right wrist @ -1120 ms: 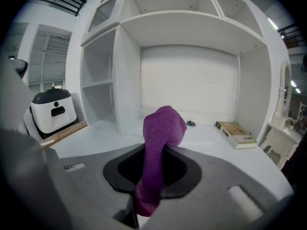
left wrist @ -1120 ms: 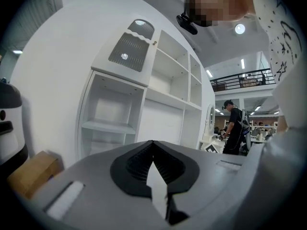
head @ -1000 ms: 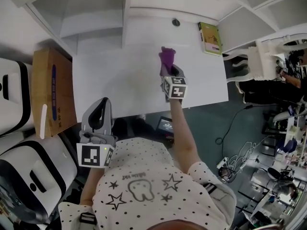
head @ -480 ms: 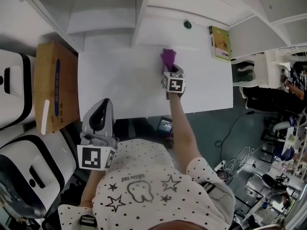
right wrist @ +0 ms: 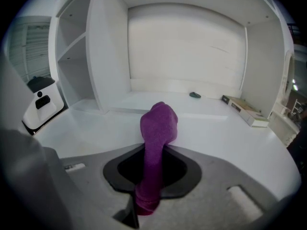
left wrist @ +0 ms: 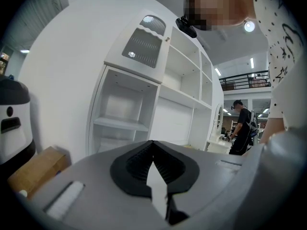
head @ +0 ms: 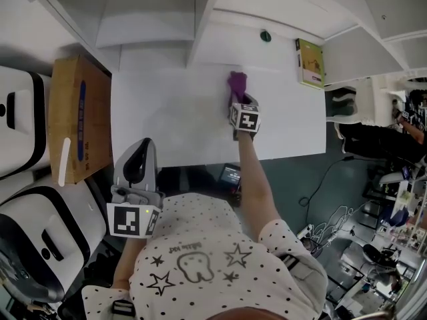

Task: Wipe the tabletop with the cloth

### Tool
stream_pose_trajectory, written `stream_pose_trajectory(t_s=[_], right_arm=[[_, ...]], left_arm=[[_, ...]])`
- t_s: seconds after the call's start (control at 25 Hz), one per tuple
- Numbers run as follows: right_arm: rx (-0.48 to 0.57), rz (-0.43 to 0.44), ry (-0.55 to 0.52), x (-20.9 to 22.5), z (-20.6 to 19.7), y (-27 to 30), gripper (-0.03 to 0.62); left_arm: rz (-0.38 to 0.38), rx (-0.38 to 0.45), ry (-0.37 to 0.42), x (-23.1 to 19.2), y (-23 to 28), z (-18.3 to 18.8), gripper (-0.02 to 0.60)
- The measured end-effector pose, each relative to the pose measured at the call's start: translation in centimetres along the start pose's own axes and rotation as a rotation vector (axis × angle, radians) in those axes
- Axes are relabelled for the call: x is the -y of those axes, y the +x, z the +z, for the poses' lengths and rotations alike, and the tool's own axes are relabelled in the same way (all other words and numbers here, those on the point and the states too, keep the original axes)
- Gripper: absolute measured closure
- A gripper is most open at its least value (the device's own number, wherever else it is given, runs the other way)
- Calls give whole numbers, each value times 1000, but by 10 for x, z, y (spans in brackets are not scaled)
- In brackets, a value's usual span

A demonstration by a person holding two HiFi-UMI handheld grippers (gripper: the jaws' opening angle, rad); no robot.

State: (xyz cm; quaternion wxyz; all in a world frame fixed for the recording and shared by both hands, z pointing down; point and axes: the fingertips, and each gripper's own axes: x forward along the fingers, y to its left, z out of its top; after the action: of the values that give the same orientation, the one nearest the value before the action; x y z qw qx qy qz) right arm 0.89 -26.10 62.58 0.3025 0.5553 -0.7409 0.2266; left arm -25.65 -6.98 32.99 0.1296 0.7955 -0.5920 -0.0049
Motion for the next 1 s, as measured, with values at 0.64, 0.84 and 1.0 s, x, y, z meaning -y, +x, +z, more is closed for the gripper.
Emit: stream_pose_trajectory(t_s=[0.64,0.84,1.0], right_arm=[[-25,-47,26,-20,-4,-1,531],[-29,-63,26,-25,-4,-4,531],[-34,-57,-1,-38,-3,-3,531]], left_arm=[[-23,15,-12,-13,-5,6,586],[-21,23,-7,-21,-8,10,586],[-19,26,-8,-28,-12,12,586]])
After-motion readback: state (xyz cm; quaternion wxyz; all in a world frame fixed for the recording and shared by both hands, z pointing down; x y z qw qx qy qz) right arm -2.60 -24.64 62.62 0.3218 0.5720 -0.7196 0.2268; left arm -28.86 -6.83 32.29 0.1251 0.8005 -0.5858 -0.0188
